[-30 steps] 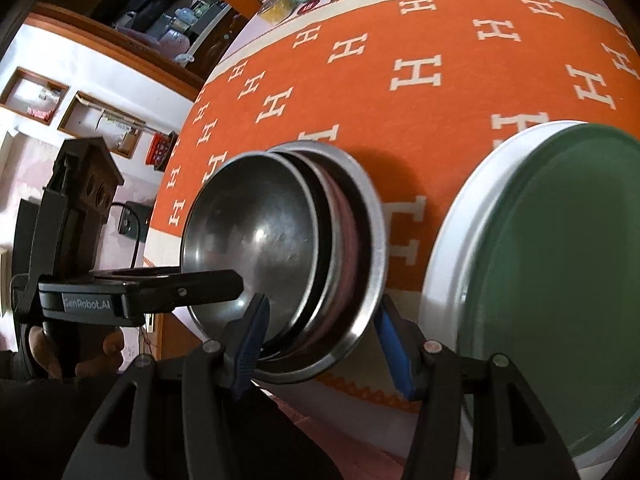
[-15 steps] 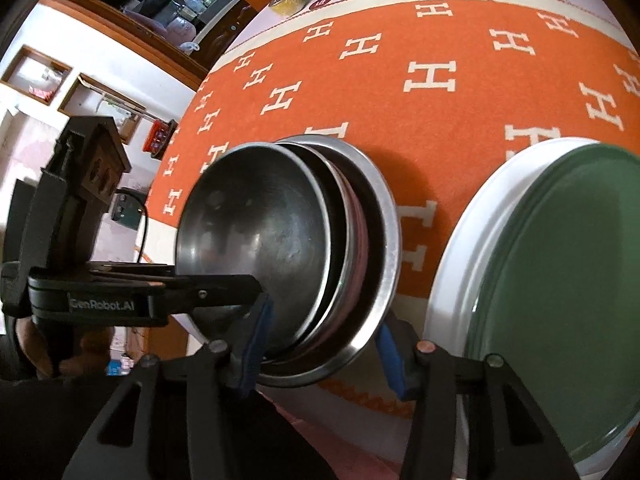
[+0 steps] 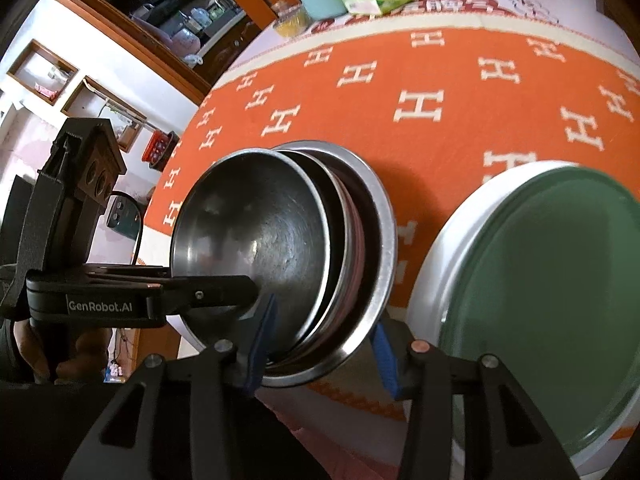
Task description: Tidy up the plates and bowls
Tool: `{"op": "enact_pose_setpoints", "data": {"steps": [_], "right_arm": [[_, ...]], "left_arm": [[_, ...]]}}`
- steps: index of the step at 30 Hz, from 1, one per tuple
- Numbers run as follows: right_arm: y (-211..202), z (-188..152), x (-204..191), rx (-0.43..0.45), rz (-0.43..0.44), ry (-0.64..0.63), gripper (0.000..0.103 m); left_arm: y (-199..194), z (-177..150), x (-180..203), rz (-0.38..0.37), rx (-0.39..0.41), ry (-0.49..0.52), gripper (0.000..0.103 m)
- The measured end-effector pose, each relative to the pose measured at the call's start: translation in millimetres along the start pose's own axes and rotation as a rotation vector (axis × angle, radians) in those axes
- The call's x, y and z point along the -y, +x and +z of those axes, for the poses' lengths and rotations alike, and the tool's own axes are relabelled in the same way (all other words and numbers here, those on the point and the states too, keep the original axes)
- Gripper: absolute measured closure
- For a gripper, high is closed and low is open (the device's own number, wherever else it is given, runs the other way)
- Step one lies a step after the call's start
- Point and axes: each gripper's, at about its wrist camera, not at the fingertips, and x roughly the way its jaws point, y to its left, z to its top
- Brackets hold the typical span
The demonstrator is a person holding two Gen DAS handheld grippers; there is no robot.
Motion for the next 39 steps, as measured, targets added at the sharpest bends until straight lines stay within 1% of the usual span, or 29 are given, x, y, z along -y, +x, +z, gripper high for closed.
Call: {"op": "enact_pose_setpoints", "data": {"steps": [4, 12, 16, 19, 25, 30, 35, 39], "right_arm": [[-17.9, -1.0, 3.9, 0.067, -0.022, -0.012, 0.058], [-55.9, -6.4, 22.8, 0.189, -0.053, -0.001, 0.058], [-70.0, -10.4, 34.9, 0.212, -0.071, 0.013, 0.058], [-81.2, -14.0, 47.3, 0.224, -0.082, 0.032, 0.058], [-99.8, -21.0, 75.6, 0.223, -0.105, 0.065, 0.058], [-111.0, -25.9, 97.5, 0.203, -0.127, 0.076, 0.058], [-118.7, -30.1, 118.9, 0.161, -0.136, 0.068, 0.058], [-119.2, -33.0, 137.0, 0.099, -0.126, 0.055, 0.058]], "left_arm": [[-9.4, 2.1, 12.0, -0.026, 0.048, 0.037, 0.060], [-23.0, 6.1, 45.2, -0.068, 0.115, 0.115, 0.061], [-25.5, 8.0, 61.7, -0.084, 0.132, 0.150, 0.061], [-22.5, 7.2, 77.3, -0.098, 0.128, 0.172, 0.061], [-8.5, 5.7, 107.3, -0.102, 0.096, 0.198, 0.061], [6.3, 3.3, 127.0, -0.091, 0.055, 0.205, 0.061], [22.6, -0.1, 142.7, -0.077, 0.012, 0.191, 0.061], [37.1, -4.2, 148.9, -0.070, -0.028, 0.150, 0.061]]}}
